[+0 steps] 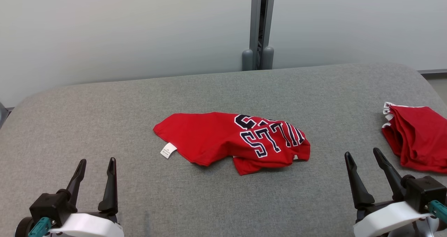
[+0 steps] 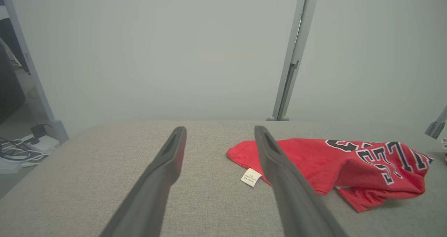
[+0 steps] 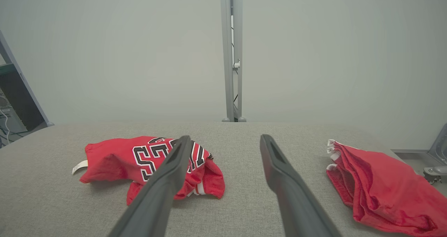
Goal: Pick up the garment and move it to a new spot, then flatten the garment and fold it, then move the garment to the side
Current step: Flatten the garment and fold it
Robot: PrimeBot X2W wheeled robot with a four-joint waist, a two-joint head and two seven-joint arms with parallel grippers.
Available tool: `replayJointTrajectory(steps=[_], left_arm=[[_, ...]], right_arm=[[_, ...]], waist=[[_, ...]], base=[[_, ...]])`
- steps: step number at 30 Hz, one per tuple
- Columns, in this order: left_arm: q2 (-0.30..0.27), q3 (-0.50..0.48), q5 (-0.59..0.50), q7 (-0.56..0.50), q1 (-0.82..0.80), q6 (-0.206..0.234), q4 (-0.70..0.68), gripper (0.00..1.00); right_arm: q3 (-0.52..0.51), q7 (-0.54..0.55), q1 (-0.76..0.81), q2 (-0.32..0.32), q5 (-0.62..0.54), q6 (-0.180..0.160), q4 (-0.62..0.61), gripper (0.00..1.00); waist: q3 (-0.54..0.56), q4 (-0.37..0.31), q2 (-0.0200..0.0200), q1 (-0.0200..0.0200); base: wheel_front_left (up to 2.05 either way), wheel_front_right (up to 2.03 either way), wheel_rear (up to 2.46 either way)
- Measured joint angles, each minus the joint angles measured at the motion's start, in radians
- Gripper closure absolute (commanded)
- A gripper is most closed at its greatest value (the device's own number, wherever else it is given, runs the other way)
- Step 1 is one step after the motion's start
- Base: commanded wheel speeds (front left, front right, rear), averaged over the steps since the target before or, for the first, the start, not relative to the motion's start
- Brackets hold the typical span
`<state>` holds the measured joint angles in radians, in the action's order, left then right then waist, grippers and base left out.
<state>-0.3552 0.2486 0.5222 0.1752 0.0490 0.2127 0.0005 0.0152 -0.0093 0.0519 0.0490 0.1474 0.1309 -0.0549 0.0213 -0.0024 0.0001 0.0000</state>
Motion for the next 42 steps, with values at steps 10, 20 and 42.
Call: replayJointTrajectory(steps=[10,20,42], left_arm=[[-0.004,0.007,0.000,-0.005,-0.007,0.001,0.008,0.00],[-0.005,0.021,0.002,-0.009,-0.020,0.001,0.011,0.00],[0.074,0.073,0.000,0.052,-0.193,-0.056,0.075,0.00]], right_arm=[[-0.006,-0.001,0.000,0.000,0.003,0.000,0.005,0.00],[-0.007,-0.011,0.000,0.000,0.012,0.000,0.016,0.00],[0.422,-0.001,-0.370,0.102,-0.035,0.000,0.511,0.00]], waist=[[-0.002,-0.001,0.0000,0.0000],[-0.005,0.008,0.0000,0.0000],[-0.194,0.224,0.0000,0.0000]], base=[[0.00,0.00,0.00],[0.00,0.00,0.00],[0.00,0.00,0.00]])
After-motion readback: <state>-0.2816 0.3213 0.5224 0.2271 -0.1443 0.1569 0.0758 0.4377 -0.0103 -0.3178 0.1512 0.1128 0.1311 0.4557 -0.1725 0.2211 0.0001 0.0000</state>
